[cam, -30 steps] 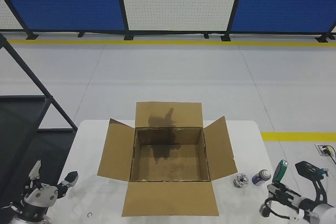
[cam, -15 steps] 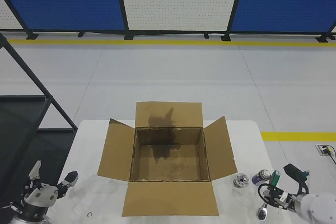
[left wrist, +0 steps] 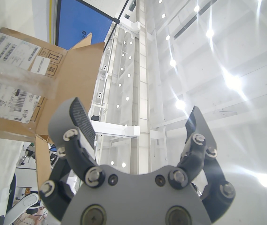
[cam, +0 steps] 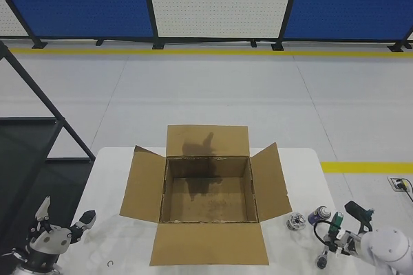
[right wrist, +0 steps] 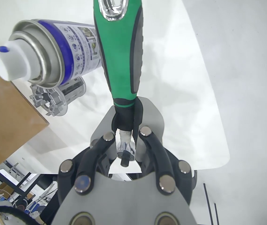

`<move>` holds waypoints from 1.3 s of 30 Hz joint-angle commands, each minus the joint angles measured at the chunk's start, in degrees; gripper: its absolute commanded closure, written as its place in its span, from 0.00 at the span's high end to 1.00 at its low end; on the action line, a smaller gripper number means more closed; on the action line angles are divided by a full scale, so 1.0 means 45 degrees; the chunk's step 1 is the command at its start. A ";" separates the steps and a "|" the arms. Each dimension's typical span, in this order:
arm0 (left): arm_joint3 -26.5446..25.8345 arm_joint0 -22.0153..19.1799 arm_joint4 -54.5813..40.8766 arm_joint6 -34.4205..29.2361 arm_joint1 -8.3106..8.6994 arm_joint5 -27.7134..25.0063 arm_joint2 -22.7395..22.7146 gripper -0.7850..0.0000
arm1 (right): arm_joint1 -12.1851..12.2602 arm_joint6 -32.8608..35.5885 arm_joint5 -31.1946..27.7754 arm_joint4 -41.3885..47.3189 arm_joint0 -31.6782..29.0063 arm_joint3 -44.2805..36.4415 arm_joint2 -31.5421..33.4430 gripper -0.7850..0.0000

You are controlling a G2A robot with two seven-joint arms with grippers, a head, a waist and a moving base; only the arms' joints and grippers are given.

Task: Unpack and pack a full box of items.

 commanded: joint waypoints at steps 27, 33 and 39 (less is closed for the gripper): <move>0.0000 0.0000 0.0000 0.0000 0.0000 0.0000 0.0000 1.00 | 0.0426 -0.0123 0.0304 -0.0274 0.1211 0.2455 -0.0762 0.18; 0.0000 0.0000 0.0000 0.0000 0.0000 0.0000 0.0000 1.00 | 0.0511 -0.0142 0.0345 -0.0137 0.1190 0.2429 -0.0776 0.34; 0.0000 0.0000 0.0000 0.0000 0.0000 0.0000 0.0000 1.00 | 0.0611 -0.0168 0.0464 0.0098 0.0943 0.1877 -0.0529 0.42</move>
